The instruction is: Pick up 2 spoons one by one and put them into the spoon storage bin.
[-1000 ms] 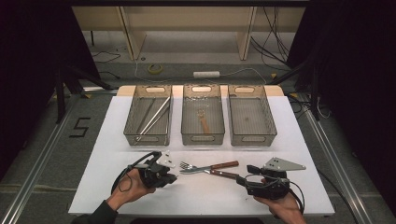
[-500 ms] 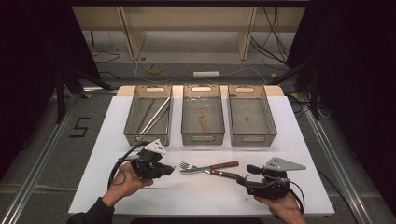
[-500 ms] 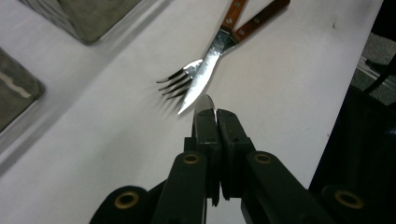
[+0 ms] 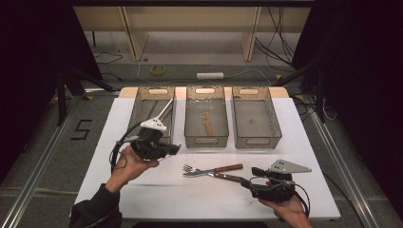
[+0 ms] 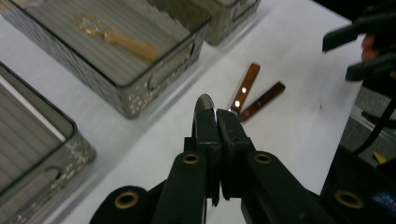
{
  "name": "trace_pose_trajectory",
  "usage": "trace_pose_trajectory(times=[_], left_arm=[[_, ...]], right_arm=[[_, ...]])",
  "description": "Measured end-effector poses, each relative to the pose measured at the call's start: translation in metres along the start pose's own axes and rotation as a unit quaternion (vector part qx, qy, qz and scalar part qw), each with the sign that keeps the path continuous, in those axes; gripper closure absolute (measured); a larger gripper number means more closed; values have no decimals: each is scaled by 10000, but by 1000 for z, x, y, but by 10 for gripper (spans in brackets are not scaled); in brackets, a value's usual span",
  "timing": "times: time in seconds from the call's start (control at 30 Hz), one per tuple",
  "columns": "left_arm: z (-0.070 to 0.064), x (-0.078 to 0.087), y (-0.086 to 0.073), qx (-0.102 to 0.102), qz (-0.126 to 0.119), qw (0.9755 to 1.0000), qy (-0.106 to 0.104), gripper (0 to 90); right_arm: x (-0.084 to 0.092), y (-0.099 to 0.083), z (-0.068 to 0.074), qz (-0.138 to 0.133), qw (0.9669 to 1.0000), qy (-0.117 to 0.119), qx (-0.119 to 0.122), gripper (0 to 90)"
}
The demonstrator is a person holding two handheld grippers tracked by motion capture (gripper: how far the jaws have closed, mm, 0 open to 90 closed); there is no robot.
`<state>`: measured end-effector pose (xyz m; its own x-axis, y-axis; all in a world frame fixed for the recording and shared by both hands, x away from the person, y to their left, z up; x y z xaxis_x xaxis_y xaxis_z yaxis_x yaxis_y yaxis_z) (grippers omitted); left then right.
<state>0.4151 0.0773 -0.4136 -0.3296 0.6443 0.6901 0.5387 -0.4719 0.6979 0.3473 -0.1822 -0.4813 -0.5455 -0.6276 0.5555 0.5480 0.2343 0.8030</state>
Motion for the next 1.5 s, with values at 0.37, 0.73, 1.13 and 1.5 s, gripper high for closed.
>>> trace_pose_trajectory(times=[0.37, 0.73, 1.13, 1.5], left_arm=[[21, -1, 58, 270, -318, 9989, 214, 882], [38, -16, 107, 549, -577, 9958, 450, 881], [45, -55, 141, 706, -640, 9944, 449, 881], [51, -74, 162, 975, -770, 9915, 393, 881]], right_arm=[[0, 1, 0, -26, 10000, 33, -19, 378], [2, 3, -1, -101, 9999, 35, -18, 369], [3, 6, -2, -199, 9998, 43, 10, 349], [3, 5, 0, -184, 9998, 83, 45, 350]])
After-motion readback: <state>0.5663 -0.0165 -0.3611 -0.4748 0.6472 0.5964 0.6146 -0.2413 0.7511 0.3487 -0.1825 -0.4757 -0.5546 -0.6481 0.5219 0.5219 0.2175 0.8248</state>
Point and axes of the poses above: each handheld gripper's, and its own axes: x roughly backward along the jaws, y roughly out of its top, z roughly to its left, the point moved 9 cm from there along -x, roughly forward along the jaws, and after that the axes turned 1 degree about z, right-handed, at the moved point
